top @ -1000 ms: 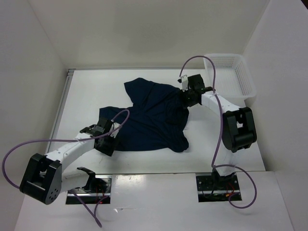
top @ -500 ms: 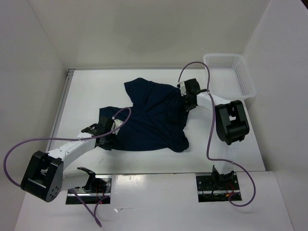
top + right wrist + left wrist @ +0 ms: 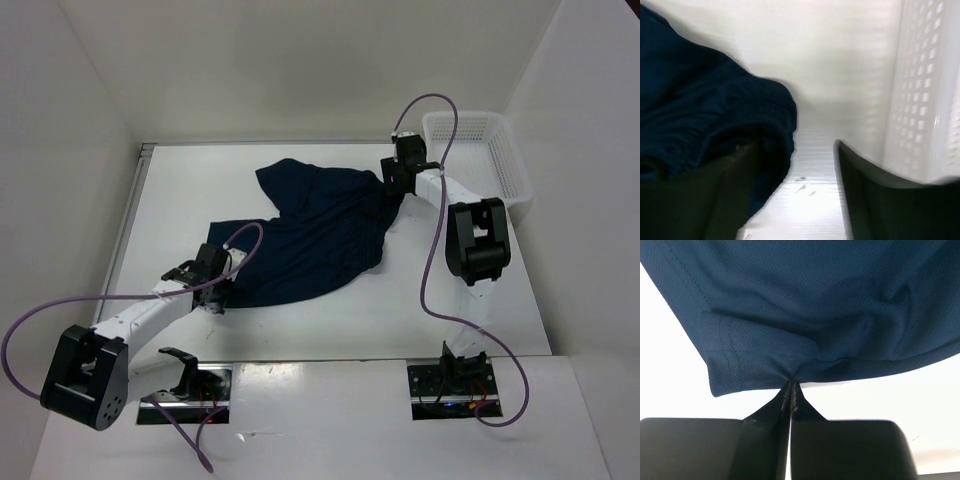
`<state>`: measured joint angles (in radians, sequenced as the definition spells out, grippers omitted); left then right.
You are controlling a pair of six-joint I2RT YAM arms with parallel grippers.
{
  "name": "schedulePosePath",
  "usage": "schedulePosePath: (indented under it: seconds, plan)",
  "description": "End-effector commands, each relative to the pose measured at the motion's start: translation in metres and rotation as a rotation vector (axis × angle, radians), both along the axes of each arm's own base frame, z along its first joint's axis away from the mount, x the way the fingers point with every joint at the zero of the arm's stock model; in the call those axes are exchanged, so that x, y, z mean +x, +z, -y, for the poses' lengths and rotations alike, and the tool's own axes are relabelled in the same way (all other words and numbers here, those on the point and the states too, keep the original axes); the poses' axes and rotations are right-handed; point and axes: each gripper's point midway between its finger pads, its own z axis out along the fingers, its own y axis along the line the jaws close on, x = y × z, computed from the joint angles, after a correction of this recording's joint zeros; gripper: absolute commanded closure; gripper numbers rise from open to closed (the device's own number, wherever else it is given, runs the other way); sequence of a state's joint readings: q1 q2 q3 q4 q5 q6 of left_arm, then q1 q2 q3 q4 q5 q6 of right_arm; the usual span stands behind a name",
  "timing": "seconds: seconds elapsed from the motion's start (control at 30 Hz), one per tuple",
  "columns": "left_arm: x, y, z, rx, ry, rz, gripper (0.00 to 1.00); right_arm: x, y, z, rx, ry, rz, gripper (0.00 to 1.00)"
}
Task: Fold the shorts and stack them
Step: Flatten the shorts out
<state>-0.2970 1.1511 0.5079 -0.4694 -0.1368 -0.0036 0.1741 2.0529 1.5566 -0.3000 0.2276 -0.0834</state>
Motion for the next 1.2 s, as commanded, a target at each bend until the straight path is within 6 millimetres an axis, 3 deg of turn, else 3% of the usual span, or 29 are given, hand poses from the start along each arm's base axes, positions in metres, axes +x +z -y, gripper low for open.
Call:
schedulePosePath:
  seconds: [0.0,0.13,0.2,0.23,0.3,0.33,0.37,0.4,0.43,0.53,0.77,0.9,0.93,1.07,1.1,1.17]
  plan:
    - [-0.042,-0.015,-0.014,0.042,0.005,-0.156,1.00,0.016,0.010,-0.016,0.012,0.003,0.058,0.19]
    - [-0.038,-0.011,-0.003,-0.001,-0.019,-0.143,0.99,0.006,0.032,-0.029,0.045,0.106,0.050,0.11]
    - [-0.036,-0.011,-0.003,-0.003,-0.019,-0.134,0.98,-0.012,0.055,-0.039,0.072,0.170,0.046,0.11]
    - [-0.035,-0.009,-0.002,-0.006,-0.019,-0.125,0.96,-0.028,0.072,-0.055,0.094,0.278,0.051,0.11]
    - [-0.036,-0.011,-0.001,-0.008,-0.030,-0.118,0.96,-0.065,0.072,-0.073,0.106,0.405,-0.036,0.11]
    - [-0.035,-0.009,0.000,-0.010,-0.030,-0.109,0.96,-0.095,0.059,-0.095,0.132,0.508,-0.104,0.11]
    - [-0.038,-0.012,-0.001,-0.008,-0.030,-0.118,0.96,-0.114,0.066,-0.101,0.118,0.572,-0.110,0.11]
    - [-0.038,-0.012,0.000,-0.011,-0.040,-0.106,0.94,-0.132,0.057,-0.107,0.115,0.596,-0.151,0.11]
    - [-0.036,-0.012,0.001,-0.013,-0.040,-0.098,0.94,-0.162,0.035,-0.117,0.101,0.646,-0.225,0.13]
    - [-0.032,-0.010,0.002,-0.019,-0.040,-0.080,0.94,-0.195,0.011,-0.118,0.079,0.696,-0.294,0.13]
    - [-0.031,-0.009,0.002,-0.021,-0.040,-0.071,0.94,-0.233,-0.028,-0.128,-0.102,0.842,-0.359,0.13]
    - [-0.028,-0.007,0.002,-0.019,-0.037,-0.051,0.93,-0.244,-0.049,-0.118,-0.235,0.896,-0.382,0.13]
    - [-0.028,-0.007,0.002,-0.019,-0.037,-0.051,0.93,-0.242,-0.051,-0.116,-0.248,0.886,-0.371,0.15]
    - [-0.026,-0.006,0.003,-0.021,-0.038,-0.042,0.93,-0.239,-0.058,-0.110,-0.282,0.862,-0.366,0.52]
    - [-0.025,-0.005,0.003,-0.024,-0.038,-0.033,0.94,-0.238,-0.057,-0.108,-0.292,0.855,-0.365,0.70]
    - [-0.031,-0.005,0.001,-0.019,-0.037,-0.051,0.98,-0.239,-0.055,-0.102,-0.325,0.862,-0.373,0.89]
